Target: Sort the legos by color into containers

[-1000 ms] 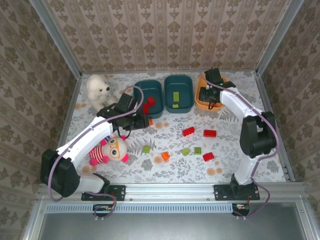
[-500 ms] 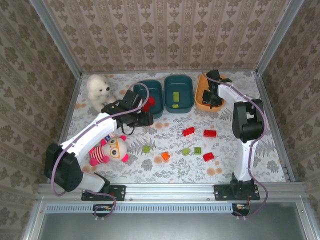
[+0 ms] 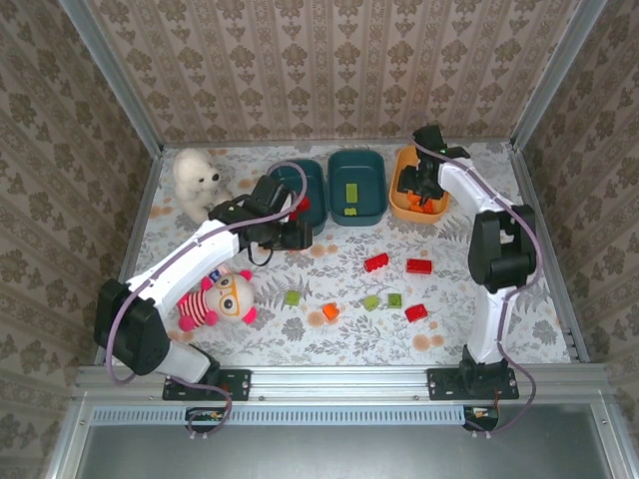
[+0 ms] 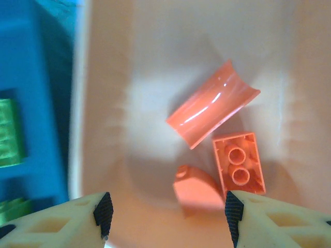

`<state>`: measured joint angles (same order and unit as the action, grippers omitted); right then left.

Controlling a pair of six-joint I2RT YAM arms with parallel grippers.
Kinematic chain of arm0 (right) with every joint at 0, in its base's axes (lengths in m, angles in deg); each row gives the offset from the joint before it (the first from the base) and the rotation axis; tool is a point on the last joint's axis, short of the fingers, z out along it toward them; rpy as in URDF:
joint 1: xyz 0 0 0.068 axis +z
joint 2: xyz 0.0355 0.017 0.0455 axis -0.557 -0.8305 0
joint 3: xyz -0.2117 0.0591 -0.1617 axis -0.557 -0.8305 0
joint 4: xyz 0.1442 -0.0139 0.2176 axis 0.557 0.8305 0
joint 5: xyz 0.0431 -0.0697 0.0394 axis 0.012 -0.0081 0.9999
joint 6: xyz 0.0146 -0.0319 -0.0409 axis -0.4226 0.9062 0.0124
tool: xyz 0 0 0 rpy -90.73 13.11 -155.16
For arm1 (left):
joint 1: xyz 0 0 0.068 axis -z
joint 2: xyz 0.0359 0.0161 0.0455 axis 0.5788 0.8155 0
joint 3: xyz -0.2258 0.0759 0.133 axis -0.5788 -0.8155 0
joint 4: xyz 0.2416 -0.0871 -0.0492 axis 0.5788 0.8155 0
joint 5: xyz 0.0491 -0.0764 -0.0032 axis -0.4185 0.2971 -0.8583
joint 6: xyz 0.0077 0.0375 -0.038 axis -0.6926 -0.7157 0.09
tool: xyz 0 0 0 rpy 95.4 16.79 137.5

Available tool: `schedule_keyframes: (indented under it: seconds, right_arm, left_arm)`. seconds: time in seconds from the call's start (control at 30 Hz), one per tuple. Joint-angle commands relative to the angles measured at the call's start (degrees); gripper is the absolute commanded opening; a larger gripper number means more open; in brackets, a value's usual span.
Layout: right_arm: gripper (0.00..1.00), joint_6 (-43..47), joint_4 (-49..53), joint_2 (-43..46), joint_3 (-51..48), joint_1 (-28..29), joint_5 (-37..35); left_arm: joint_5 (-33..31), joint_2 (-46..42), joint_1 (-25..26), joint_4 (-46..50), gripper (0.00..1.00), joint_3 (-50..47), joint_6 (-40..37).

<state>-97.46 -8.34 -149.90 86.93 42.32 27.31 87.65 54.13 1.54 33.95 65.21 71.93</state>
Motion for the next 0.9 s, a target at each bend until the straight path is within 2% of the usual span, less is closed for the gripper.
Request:
schedule_keyframes:
  seconds: [0.0,0.1,0.17,0.37,0.5,0.63,0.87]
  right_arm:
    - [0.62,-0.26,-9.32,16.40,-9.41,3.50,1.51]
    - [0.64,-3.84,-19.16,30.42,-24.01,6.42,2.15]
    - [0.65,-6.23,-20.60,39.56,-31.62,8.39,1.29]
    - [0.70,-10.82,-8.30,62.41,-45.29,10.60,1.44]
    - [0.78,-11.89,1.51,74.17,-48.14,10.51,4.96]
    - [0.80,-14.10,8.34,82.46,-48.53,10.52,7.29]
    - [0.81,-13.29,14.85,85.18,-45.45,10.52,7.18]
  left_arm:
    - [3.36,5.04,3.05,-0.43,0.59,5.21,-7.28]
    - [3.85,10.37,6.29,-0.05,0.59,9.51,-11.54]
    - [3.43,14.06,8.36,0.19,0.59,12.24,-13.51]
    - [2.38,25.13,13.77,0.56,0.65,20.58,-17.46]
    - [-1.45,32.95,16.68,2.99,0.68,27.97,-19.88]
    - [-3.90,38.93,17.24,4.19,0.69,32.74,-19.48]
    - [-4.95,45.28,18.42,4.80,0.69,37.20,-18.87]
